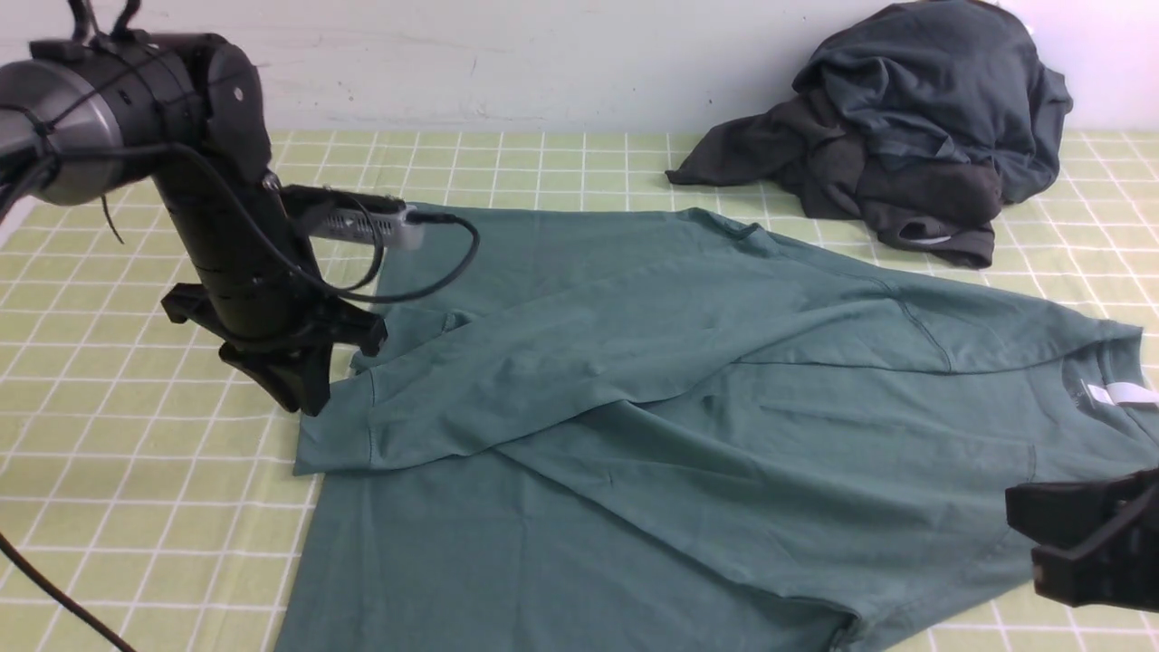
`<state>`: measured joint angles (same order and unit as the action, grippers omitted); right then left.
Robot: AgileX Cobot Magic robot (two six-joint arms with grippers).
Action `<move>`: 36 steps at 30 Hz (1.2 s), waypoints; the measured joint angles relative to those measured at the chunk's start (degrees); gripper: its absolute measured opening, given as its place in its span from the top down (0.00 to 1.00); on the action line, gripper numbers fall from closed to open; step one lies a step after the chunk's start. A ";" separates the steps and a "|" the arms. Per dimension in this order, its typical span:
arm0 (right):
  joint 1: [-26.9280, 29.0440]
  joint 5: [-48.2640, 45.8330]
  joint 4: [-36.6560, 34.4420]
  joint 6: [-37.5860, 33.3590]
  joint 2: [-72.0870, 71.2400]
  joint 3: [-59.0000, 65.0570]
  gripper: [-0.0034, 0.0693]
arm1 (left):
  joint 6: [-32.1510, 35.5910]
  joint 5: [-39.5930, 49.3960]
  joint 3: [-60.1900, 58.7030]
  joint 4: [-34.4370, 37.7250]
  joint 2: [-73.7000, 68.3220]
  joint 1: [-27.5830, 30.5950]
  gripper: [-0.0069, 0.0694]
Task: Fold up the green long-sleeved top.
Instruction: Use the left arm to drag and drop the cuff onto the cuff closest to the left arm, then use both arms simultaneously to clamp the lower edge of the clothing fabric
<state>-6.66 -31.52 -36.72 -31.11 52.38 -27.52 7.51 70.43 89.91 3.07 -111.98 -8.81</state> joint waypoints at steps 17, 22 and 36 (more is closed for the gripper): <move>0.00 -5.02 -3.12 -7.24 0.00 0.00 0.97 | 24.18 -20.31 -42.16 -6.76 23.38 -17.47 0.48; 0.00 -5.79 -5.60 -10.48 0.00 0.00 0.97 | 34.24 -30.02 -48.33 -7.07 20.86 -17.91 0.48; 0.00 -8.04 -13.30 -22.38 -2.23 -0.17 0.97 | 29.91 -27.30 -46.40 -7.08 22.50 -18.15 0.89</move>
<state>-6.66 -39.56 -50.01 -53.49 50.15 -27.69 37.42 43.13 43.51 -4.01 -89.48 -26.96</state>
